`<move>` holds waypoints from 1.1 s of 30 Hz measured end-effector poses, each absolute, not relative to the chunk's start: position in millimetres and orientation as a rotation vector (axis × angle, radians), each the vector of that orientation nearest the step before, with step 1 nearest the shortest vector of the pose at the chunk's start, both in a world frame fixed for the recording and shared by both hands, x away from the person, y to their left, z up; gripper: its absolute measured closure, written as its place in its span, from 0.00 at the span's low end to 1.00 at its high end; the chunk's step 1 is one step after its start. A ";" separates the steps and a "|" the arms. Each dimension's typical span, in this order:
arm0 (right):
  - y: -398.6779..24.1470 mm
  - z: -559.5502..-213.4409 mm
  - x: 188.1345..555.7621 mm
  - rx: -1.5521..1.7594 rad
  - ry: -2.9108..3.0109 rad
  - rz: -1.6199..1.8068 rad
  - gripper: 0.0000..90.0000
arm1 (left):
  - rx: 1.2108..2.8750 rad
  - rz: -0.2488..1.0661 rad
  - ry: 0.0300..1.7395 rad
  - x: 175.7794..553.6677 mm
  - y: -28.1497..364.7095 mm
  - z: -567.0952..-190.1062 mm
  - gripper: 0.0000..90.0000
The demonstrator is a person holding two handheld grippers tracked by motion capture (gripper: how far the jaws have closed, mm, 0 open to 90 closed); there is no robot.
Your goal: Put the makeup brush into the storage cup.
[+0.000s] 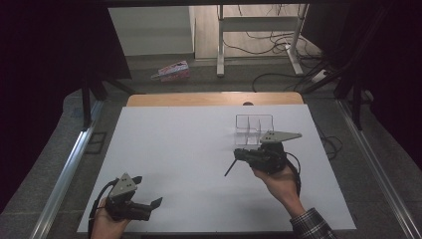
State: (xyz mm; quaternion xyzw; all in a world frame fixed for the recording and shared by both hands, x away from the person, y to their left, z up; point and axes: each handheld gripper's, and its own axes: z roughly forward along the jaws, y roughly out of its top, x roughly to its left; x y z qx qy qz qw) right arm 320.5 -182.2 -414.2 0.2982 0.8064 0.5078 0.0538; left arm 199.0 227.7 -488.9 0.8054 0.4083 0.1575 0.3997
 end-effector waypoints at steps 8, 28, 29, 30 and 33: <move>-186.3 -409.4 328.1 0.905 2.437 1.531 0.94 | 2.022 0.413 1.060 196.5 237.3 -489.6 0.02; -198.7 -392.0 345.9 0.932 2.378 1.518 0.94 | 1.982 0.423 1.116 186.2 256.5 -491.5 0.03; -198.7 -391.3 347.1 0.933 2.374 1.522 0.94 | 1.978 0.428 1.121 185.9 257.4 -491.5 0.03; -199.3 -390.0 348.3 0.933 2.371 1.520 0.94 | 1.975 0.427 1.123 185.7 257.9 -491.5 0.03; -199.3 -387.6 351.6 0.933 2.362 1.522 0.94 | 1.983 0.427 1.129 186.5 257.4 -492.2 0.03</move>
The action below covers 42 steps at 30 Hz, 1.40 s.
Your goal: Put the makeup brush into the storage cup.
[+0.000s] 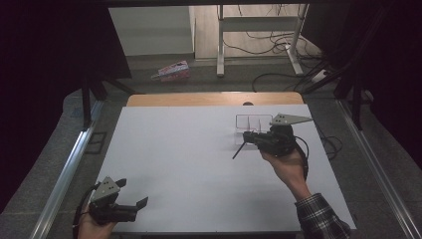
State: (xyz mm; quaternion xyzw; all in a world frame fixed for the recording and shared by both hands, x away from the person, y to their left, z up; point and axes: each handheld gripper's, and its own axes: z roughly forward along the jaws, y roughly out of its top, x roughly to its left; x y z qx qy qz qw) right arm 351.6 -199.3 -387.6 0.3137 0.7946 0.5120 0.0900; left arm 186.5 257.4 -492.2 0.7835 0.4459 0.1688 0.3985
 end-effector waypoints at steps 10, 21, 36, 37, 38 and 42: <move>-199.5 -376.8 363.6 0.936 2.327 1.518 0.94 | 2.008 0.426 1.129 187.4 254.9 -493.3 0.02; -204.2 -367.6 374.9 0.952 2.292 1.527 0.94 | 1.991 0.408 1.135 188.3 256.6 -494.1 0.02; -206.1 -351.4 389.0 0.965 2.249 1.535 0.94 | 1.998 0.408 1.131 188.4 256.0 -494.2 0.02; -205.7 -350.4 390.1 0.961 2.247 1.532 0.94 | 1.997 0.407 1.131 188.4 256.1 -494.3 0.02; -205.3 -349.7 390.8 0.962 2.244 1.530 0.94 | 1.997 0.408 1.130 188.4 256.0 -494.2 0.02; -204.3 -346.5 395.0 0.963 2.236 1.512 0.94 | 1.999 0.408 1.126 188.2 255.7 -494.2 0.02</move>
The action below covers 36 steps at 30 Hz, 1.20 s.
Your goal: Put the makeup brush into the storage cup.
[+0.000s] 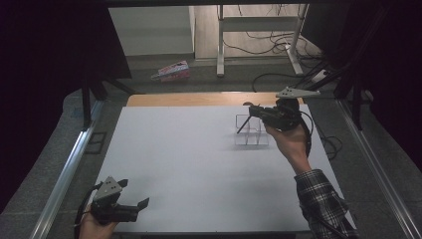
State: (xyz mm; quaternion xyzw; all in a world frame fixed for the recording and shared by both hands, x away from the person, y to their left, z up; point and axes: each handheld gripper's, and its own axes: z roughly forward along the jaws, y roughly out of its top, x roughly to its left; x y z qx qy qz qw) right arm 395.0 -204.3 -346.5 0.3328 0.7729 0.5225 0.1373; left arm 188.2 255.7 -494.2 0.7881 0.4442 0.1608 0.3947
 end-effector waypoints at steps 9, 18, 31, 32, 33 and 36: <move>-204.2 -346.0 406.2 0.969 2.212 1.478 0.94 | 1.999 0.409 1.122 188.1 255.6 -494.0 0.02; -203.8 -351.2 419.3 0.979 2.192 1.432 0.94 | 2.002 0.408 1.118 188.1 255.3 -494.1 0.02; -200.8 -359.6 433.2 0.985 2.169 1.383 0.94 | 2.004 0.408 1.116 188.3 255.1 -494.4 0.02; -200.6 -360.3 434.0 0.986 2.169 1.379 0.94 | 2.004 0.408 1.116 188.4 255.1 -494.4 0.02; -200.1 -361.1 434.8 0.986 2.168 1.379 0.94 | 2.004 0.407 1.116 188.5 255.1 -494.5 0.02; -197.6 -363.9 437.1 0.985 2.169 1.372 0.94 | 2.005 0.407 1.115 188.4 254.9 -494.4 0.02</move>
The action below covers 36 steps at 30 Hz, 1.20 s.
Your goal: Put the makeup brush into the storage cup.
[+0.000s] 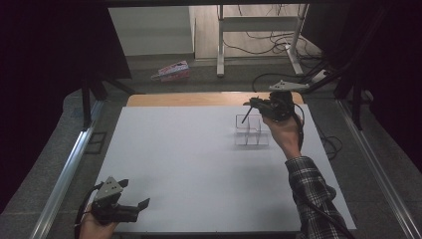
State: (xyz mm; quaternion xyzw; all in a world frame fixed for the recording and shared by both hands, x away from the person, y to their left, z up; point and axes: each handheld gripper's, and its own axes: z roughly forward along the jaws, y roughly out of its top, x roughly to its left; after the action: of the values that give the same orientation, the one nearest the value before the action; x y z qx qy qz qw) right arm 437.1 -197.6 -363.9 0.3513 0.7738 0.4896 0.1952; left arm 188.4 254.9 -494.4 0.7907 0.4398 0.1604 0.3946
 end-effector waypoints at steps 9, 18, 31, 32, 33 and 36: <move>-189.6 -379.1 440.4 0.989 2.187 1.340 0.94 | 2.008 0.404 1.115 188.6 254.5 -494.7 0.02; -185.8 -391.2 442.5 0.994 2.201 1.326 0.94 | 2.009 0.402 1.114 188.6 254.3 -494.8 0.02; -182.6 -408.4 443.7 1.004 2.221 1.311 0.93 | 2.010 0.397 1.113 188.8 254.0 -495.0 0.02; -182.3 -409.8 443.8 1.005 2.221 1.308 0.93 | 2.012 0.397 1.112 188.9 253.9 -495.1 0.02; -182.0 -411.1 443.8 1.007 2.223 1.304 0.93 | 2.013 0.397 1.111 188.9 253.8 -495.1 0.02; -181.7 -414.9 444.3 1.011 2.228 1.299 0.93 | 2.020 0.398 1.108 189.2 253.3 -495.3 0.02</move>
State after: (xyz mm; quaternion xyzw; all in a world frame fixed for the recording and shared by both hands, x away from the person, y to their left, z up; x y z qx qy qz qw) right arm 444.3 -181.7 -414.9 0.3587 0.7906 0.4608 0.1845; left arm 189.2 253.3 -495.3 0.7951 0.4363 0.1567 0.3909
